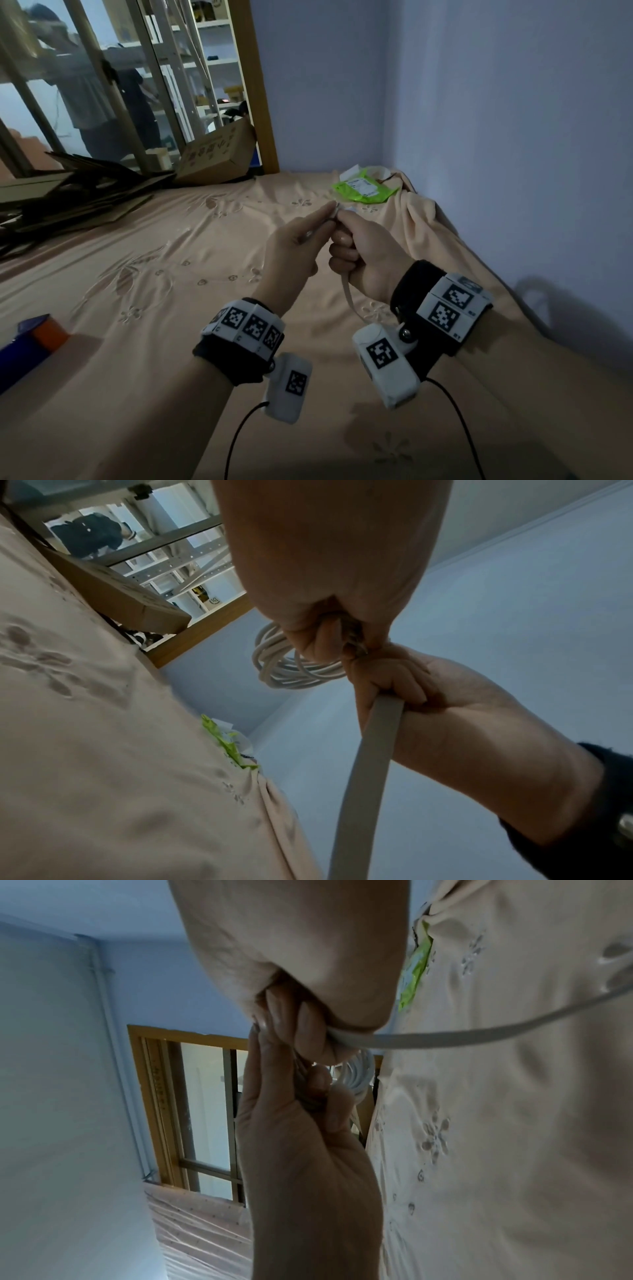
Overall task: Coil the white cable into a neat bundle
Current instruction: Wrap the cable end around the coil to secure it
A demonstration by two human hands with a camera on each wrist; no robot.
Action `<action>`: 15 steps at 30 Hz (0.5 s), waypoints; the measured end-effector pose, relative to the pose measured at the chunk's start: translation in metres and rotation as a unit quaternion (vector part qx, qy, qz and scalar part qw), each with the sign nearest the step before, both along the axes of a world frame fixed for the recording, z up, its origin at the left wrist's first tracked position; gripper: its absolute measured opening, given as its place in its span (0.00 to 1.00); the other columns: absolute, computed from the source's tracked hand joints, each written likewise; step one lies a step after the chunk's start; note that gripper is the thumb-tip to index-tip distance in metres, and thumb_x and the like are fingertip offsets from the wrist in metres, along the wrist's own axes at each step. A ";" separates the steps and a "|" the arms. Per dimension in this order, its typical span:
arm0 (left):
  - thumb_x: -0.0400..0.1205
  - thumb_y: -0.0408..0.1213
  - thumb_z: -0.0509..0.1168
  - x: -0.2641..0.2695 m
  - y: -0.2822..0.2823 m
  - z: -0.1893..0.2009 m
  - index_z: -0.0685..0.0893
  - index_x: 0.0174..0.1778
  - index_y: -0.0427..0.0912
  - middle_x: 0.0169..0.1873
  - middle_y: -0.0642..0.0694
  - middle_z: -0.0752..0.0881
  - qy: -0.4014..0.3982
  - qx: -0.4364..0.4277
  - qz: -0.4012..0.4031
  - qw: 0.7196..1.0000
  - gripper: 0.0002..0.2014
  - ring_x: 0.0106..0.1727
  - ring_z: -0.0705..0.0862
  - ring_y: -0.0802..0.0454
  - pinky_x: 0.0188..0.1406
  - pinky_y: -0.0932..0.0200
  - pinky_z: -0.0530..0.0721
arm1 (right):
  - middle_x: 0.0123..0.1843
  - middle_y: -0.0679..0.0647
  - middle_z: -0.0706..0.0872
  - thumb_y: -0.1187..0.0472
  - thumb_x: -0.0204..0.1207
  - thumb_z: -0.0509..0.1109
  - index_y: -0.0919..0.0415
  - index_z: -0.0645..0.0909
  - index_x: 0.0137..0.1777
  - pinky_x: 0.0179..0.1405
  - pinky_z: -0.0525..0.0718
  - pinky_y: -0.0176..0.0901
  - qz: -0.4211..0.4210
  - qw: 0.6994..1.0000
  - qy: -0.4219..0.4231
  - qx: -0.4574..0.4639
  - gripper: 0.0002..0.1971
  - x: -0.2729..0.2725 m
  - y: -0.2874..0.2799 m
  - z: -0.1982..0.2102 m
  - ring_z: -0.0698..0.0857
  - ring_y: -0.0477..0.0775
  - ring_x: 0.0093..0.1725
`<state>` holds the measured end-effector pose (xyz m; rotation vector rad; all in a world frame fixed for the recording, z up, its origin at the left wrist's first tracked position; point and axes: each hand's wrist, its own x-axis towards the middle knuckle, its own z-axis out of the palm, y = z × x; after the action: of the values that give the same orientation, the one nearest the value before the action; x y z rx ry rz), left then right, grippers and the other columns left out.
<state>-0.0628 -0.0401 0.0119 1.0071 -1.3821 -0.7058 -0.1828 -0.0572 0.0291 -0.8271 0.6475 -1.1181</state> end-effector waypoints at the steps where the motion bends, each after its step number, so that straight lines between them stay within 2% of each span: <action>1: 0.84 0.33 0.67 0.000 -0.001 0.002 0.88 0.61 0.54 0.27 0.53 0.77 0.003 -0.003 -0.003 1.000 0.14 0.23 0.66 0.58 0.19 0.61 0.65 | 0.21 0.48 0.65 0.50 0.86 0.62 0.55 0.70 0.30 0.16 0.54 0.36 0.008 1.000 -0.004 -0.002 0.21 0.000 0.000 0.002 0.59 0.43 0.16; 3: 0.84 0.32 0.66 0.000 -0.001 0.005 0.89 0.58 0.52 0.26 0.54 0.80 0.011 -0.003 -0.012 1.000 0.12 0.23 0.65 0.55 0.19 0.60 0.64 | 0.21 0.48 0.65 0.44 0.84 0.63 0.54 0.71 0.27 0.18 0.53 0.36 0.015 1.000 -0.001 -0.011 0.24 -0.001 -0.001 0.005 0.59 0.43 0.16; 5: 0.83 0.31 0.67 0.000 0.000 0.008 0.90 0.56 0.48 0.23 0.56 0.80 0.012 -0.001 -0.014 1.000 0.11 0.22 0.65 0.53 0.19 0.61 0.64 | 0.20 0.47 0.64 0.47 0.84 0.65 0.55 0.72 0.31 0.15 0.55 0.34 0.010 0.999 0.007 -0.032 0.21 -0.002 -0.001 0.006 0.59 0.42 0.16; 7: 0.84 0.32 0.66 0.001 -0.001 0.009 0.90 0.54 0.44 0.23 0.52 0.78 0.023 0.010 -0.028 0.999 0.09 0.22 0.65 0.53 0.20 0.61 0.63 | 0.20 0.47 0.66 0.51 0.85 0.65 0.57 0.73 0.36 0.13 0.59 0.33 0.009 0.999 0.006 -0.049 0.17 -0.004 -0.002 0.006 0.60 0.41 0.15; 10: 0.87 0.34 0.61 -0.002 0.002 0.008 0.89 0.55 0.44 0.30 0.40 0.74 0.059 0.035 -0.083 0.994 0.11 0.27 0.66 0.51 0.23 0.59 0.63 | 0.21 0.47 0.68 0.55 0.87 0.62 0.60 0.74 0.38 0.14 0.60 0.32 0.017 0.998 -0.011 -0.064 0.15 -0.007 -0.002 0.001 0.61 0.41 0.16; 13: 0.88 0.33 0.59 -0.004 0.004 0.011 0.88 0.57 0.45 0.38 0.36 0.73 0.123 0.067 -0.129 0.982 0.12 0.29 0.67 0.49 0.24 0.58 0.60 | 0.21 0.48 0.69 0.58 0.88 0.60 0.60 0.72 0.37 0.13 0.61 0.32 0.003 0.997 -0.021 -0.080 0.15 -0.007 -0.001 -0.005 0.62 0.41 0.15; 15: 0.88 0.31 0.59 -0.003 0.002 0.014 0.88 0.57 0.43 0.40 0.34 0.73 0.116 0.078 -0.137 0.981 0.12 0.31 0.67 0.47 0.25 0.56 0.58 | 0.21 0.48 0.69 0.60 0.88 0.60 0.60 0.72 0.38 0.13 0.61 0.33 -0.005 0.996 -0.017 -0.088 0.15 -0.010 -0.001 -0.007 0.62 0.41 0.16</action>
<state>-0.0657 -0.0383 0.0255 0.8306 -1.2860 -1.1163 -0.1924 -0.0577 0.0222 -0.9535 0.5298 -1.2076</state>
